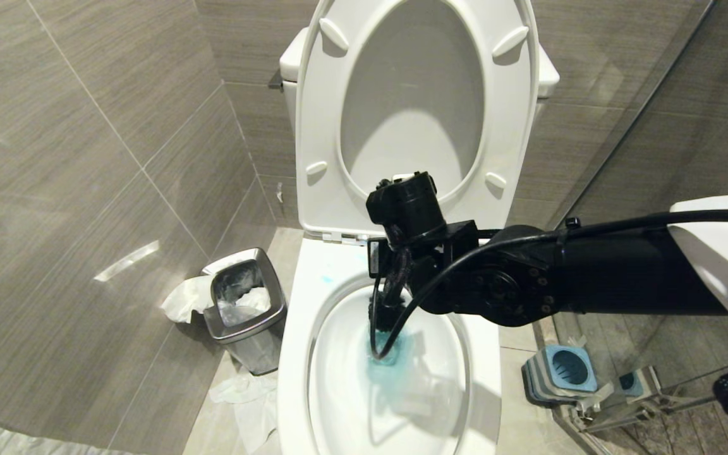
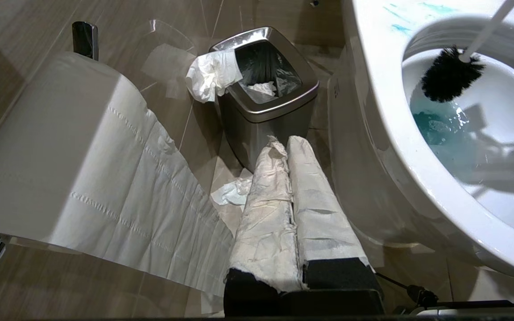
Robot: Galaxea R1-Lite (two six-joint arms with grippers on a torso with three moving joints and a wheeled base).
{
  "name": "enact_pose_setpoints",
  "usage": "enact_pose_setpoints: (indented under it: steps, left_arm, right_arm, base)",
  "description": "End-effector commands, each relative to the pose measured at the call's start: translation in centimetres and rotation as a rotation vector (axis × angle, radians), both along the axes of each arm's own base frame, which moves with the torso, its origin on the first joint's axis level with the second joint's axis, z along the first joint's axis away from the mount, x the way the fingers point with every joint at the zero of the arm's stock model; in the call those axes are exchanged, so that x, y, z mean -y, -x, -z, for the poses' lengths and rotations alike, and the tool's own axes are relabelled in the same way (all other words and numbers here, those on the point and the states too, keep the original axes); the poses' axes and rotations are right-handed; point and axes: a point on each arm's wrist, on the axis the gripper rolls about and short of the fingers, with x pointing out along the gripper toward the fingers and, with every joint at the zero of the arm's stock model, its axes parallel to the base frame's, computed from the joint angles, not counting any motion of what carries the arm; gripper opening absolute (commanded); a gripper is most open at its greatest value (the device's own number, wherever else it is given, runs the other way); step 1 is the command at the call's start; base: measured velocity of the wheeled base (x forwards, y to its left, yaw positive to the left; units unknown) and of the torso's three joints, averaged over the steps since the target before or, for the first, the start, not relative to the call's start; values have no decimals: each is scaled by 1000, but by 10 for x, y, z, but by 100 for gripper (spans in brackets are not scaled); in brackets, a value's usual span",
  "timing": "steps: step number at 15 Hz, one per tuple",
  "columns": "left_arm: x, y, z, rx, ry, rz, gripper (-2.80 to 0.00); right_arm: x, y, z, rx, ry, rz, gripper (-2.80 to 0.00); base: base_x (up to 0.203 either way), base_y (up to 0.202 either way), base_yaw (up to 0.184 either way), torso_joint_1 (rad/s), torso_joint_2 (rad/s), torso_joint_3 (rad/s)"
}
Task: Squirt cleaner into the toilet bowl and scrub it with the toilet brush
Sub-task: Scrub the toilet bowl
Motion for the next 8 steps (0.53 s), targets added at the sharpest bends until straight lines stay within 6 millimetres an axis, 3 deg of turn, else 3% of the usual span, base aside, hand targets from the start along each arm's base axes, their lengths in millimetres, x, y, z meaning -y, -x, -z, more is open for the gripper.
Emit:
enact_pose_setpoints:
  steps: [1, 4, 8]
  left_arm:
    - [0, 0, 1, -3, 0, 0, -280]
    - [0, 0, 1, -3, 0, -1, -280]
    - [0, 0, 1, -3, 0, 0, -280]
  right_arm:
    - [12, 16, -4, -18, 4, 1, -280]
    - [22, 54, 0, -65, 12, -34, -280]
    - [2, 104, 2, -102, -27, -135, -280]
  base:
    - [0, 0, 0, 0, 0, 0]
    - [0, 0, 0, 0, 0, 0]
    - [0, 0, 0, 0, 0, 0]
